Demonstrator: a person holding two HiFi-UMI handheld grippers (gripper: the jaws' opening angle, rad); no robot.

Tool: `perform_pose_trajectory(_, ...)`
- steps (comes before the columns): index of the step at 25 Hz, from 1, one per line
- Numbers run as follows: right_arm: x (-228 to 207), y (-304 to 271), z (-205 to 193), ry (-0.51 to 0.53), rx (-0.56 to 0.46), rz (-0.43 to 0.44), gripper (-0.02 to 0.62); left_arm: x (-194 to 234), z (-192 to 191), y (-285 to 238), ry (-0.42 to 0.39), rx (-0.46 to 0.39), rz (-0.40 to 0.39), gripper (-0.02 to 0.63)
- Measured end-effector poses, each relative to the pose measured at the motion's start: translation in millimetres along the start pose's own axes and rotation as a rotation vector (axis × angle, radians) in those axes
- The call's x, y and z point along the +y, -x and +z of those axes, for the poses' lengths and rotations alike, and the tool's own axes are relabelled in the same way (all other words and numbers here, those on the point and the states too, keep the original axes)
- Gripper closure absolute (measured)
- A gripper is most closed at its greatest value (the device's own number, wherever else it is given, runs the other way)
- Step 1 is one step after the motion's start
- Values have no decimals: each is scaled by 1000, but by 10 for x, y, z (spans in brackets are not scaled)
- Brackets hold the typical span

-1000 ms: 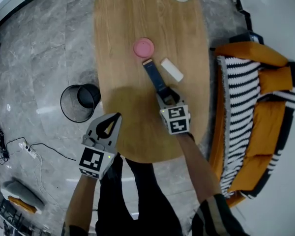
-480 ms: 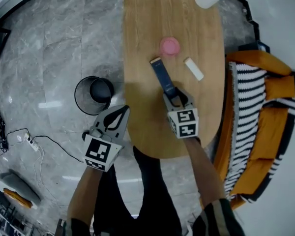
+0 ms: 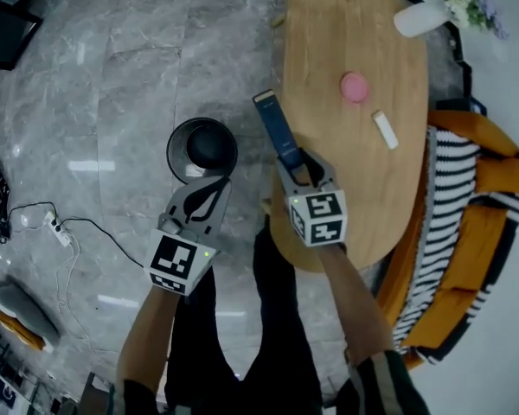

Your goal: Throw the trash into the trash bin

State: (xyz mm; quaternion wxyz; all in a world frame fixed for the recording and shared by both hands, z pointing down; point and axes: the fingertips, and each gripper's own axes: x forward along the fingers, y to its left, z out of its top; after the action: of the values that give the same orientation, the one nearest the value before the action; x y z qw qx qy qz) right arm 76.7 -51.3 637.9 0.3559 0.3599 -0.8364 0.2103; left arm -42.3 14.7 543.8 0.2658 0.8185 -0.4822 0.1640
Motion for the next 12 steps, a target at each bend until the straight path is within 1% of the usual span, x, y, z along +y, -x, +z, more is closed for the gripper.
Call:
perform_pose_trajectory(6, 763, -376, 173, 13, 5, 77, 405, 506, -291, 419, 52, 3, 61, 606)
perform_pose_trajectory(9, 1112, -593, 76, -3, 44, 101, 405, 735, -444, 602, 76, 3, 82, 606)
perform_pose_trajectory(12, 1346, -823, -140, -14, 98, 97, 405, 940, -614, 728, 97, 6, 95, 606)
